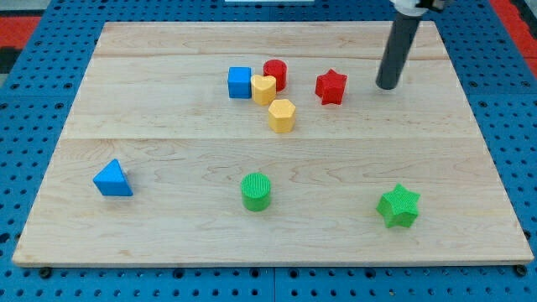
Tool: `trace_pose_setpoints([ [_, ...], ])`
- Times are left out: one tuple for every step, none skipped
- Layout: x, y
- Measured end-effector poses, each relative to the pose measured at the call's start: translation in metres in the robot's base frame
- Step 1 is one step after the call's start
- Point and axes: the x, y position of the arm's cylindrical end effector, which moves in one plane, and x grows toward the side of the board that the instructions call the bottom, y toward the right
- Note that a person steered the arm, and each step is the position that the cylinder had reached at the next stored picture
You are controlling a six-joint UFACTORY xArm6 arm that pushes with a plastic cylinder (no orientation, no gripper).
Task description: Touch the bottom of yellow hexagon
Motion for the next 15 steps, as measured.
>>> trace_pose_setpoints([
  [0.000, -0.021],
  [0.000, -0.036],
  [0.000, -0.071],
  [-0.009, -0.112],
  [-0.020, -0.071],
  [0.003, -0.032],
  [0.036, 0.017],
  [0.064, 0.001],
  [0.080, 0.005],
  [0.081, 0.022],
  [0.081, 0.022],
  [0.088, 0.027],
  [0.117, 0.047],
  [0.137, 0.069],
  [0.141, 0.076],
])
